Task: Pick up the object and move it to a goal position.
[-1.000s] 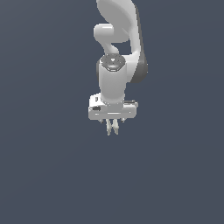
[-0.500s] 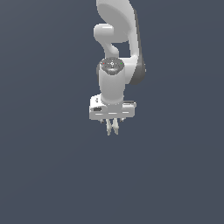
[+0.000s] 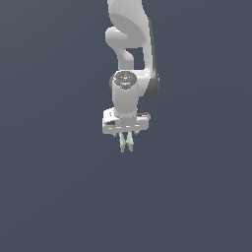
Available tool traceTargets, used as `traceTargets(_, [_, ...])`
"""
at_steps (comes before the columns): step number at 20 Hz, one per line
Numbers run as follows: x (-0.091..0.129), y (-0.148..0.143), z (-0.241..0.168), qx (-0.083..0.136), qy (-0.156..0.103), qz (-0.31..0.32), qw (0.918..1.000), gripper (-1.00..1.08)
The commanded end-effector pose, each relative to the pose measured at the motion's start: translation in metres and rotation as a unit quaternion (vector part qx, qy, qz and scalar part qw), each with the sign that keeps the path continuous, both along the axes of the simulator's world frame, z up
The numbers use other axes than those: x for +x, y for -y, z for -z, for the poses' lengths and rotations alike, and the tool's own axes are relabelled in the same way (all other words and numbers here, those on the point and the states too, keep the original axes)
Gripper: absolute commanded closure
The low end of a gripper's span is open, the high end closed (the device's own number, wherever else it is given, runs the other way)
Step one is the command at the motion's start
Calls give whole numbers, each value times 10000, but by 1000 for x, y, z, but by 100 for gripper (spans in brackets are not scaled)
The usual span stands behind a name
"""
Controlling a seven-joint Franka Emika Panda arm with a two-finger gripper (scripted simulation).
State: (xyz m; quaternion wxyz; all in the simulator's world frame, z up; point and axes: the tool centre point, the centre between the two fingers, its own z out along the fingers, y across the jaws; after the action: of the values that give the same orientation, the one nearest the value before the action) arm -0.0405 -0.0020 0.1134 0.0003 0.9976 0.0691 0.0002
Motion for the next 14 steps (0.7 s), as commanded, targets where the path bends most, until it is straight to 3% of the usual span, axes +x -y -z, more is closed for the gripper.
traceTargets(1, [-4,0,3,2,-1,-34,10000,-92])
traceTargets(14, [-5,0,36,3,-4,-37,10000,-92])
